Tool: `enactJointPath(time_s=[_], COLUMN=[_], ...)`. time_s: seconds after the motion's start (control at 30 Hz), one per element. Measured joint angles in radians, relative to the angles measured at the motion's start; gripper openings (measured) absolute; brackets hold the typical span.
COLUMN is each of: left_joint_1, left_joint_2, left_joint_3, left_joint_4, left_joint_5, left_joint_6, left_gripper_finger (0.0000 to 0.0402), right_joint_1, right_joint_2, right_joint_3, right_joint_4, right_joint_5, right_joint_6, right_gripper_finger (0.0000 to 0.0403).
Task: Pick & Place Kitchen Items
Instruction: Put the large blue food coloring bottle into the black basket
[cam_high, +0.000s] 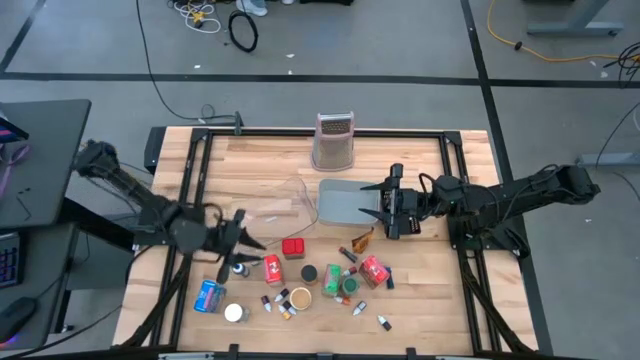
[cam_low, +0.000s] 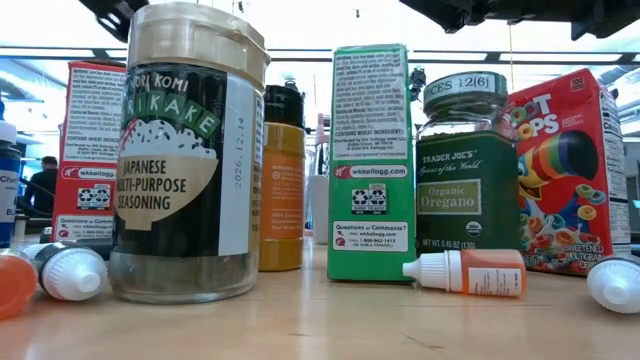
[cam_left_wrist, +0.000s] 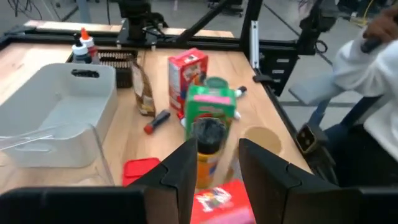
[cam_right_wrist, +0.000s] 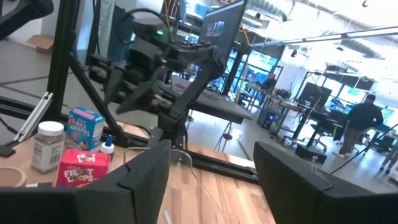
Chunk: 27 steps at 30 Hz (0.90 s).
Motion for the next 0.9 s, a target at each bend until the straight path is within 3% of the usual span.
enactJointPath(time_s=[0.2, 0.3, 0.7, 0.9], left_joint_1=[-0.174, -0.226, -0.277, -0.248], left_joint_2=[0.053, 0.074, 0.143, 0.153], left_joint_3=[0.000, 0.000, 0.000, 0.000], left_joint_4=[-0.075, -0.095, -0.128, -0.194], left_joint_5=[-0.197, -0.239, -0.257, -0.161], left_joint_6=[-0.136, -0.208, -0.473, -0.496], left_gripper_finger=[0.0125, 0.0125, 0.0125, 0.0125], right_joint_1=[0.000, 0.000, 0.000, 0.000], right_joint_2=[0.000, 0.000, 0.000, 0.000], right_joint_3=[0.000, 0.000, 0.000, 0.000], right_joint_4=[-0.008, -0.011, -0.011, -0.010], right_joint_5=[-0.001, -0.001, -0.001, -0.001], right_joint_6=[0.049, 0.066, 0.081, 0.080], right_gripper_finger=[0.0242, 0.0242, 0.0242, 0.0242])
